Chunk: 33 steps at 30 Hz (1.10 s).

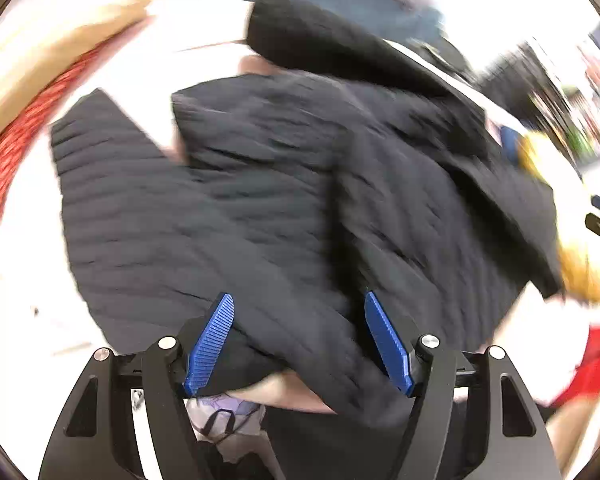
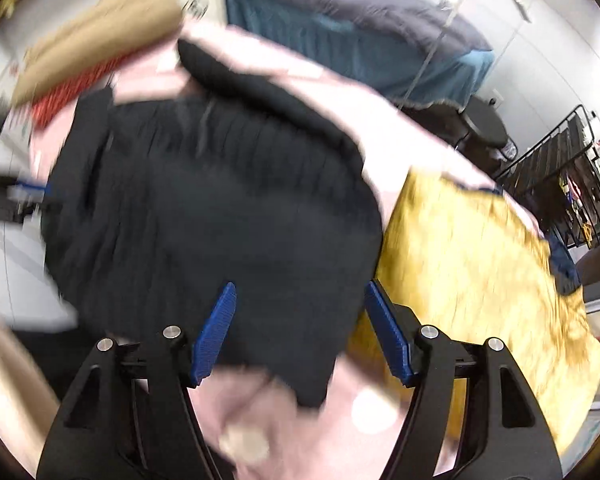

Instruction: Fold large clothes

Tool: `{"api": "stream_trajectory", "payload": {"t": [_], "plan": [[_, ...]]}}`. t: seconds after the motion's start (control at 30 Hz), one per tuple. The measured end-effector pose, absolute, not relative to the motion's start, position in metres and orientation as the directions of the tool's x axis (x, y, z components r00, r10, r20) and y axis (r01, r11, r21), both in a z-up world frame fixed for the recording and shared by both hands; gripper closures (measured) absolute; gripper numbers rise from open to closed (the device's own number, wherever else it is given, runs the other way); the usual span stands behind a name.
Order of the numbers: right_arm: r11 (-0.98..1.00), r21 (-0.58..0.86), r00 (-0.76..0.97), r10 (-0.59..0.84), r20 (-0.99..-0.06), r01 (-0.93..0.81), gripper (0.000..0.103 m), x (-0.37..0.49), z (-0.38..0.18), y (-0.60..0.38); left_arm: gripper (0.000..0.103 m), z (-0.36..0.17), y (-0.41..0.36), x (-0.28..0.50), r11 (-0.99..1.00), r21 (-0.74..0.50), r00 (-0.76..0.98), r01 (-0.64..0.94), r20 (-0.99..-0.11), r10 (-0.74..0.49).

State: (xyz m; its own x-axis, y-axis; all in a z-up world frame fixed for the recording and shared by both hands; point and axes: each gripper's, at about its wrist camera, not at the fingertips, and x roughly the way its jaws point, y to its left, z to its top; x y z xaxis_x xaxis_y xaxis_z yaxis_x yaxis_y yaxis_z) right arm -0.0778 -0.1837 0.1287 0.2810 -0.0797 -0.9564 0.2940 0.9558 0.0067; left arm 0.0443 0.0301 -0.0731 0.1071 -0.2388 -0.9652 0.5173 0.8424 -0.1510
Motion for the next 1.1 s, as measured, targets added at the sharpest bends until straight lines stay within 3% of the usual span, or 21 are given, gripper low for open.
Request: {"api": "stream_trajectory", "payload": {"t": [0.1, 0.2, 0.4, 0.53, 0.7, 0.77, 0.8, 0.83, 0.9, 1.0, 1.1], "plan": [[0.945, -0.004, 0.297, -0.107, -0.949, 0.328, 0.036, -0.034, 0.116, -0.208, 0.036, -0.077, 0.038, 0.071, 0.905, -0.044, 0.156, 0.424, -0.980, -0.121], [0.951, -0.016, 0.280, -0.107, -0.954, 0.308, 0.036, 0.010, 0.097, -0.217, 0.036, -0.088, 0.033, 0.079, 0.921, -0.020, 0.152, 0.388, -0.985, -0.086], [0.964, -0.025, 0.224, -0.087, -0.971, 0.266, 0.036, 0.079, 0.053, -0.216, 0.036, -0.130, 0.021, 0.089, 0.905, 0.168, 0.175, 0.391, -0.979, 0.106], [0.971, -0.020, 0.185, -0.066, -0.980, 0.240, 0.036, 0.118, 0.021, -0.208, 0.036, -0.150, 0.019, 0.091, 0.905, 0.193, 0.133, 0.378, -0.979, 0.153], [0.975, -0.181, 0.134, -0.197, -0.971, 0.128, 0.036, 0.163, -0.022, -0.189, 0.036, -0.166, 0.026, 0.091, 0.914, 0.193, 0.095, 0.357, -0.981, 0.170], [0.972, -0.212, 0.128, -0.224, -0.966, 0.096, 0.036, 0.174, -0.033, -0.185, 0.042, -0.170, 0.029, 0.092, 0.915, 0.188, 0.086, 0.358, -0.982, 0.168], [0.969, -0.234, 0.123, -0.243, -0.962, 0.082, 0.041, 0.178, -0.038, -0.183, 0.048, -0.172, 0.030, 0.092, 0.913, 0.187, 0.080, 0.363, -0.982, 0.170], [0.964, -0.259, 0.116, -0.265, -0.957, 0.067, 0.064, 0.181, -0.042, -0.182, 0.052, -0.172, 0.029, 0.091, 0.911, 0.190, 0.080, 0.365, -0.982, 0.172], [0.955, -0.291, 0.087, -0.295, -0.952, 0.050, 0.081, 0.181, -0.047, -0.182, 0.064, -0.171, 0.030, 0.092, 0.913, 0.187, 0.079, 0.363, -0.982, 0.170], [0.962, -0.252, 0.123, -0.264, -0.957, 0.107, 0.089, 0.174, -0.030, -0.191, 0.079, -0.166, 0.034, 0.096, 0.922, 0.168, 0.081, 0.349, -0.985, 0.149], [0.964, -0.187, 0.186, -0.222, -0.957, 0.189, 0.092, 0.165, 0.004, -0.205, 0.086, -0.148, 0.037, 0.103, 0.933, 0.142, 0.100, 0.329, -0.988, 0.115]]}}
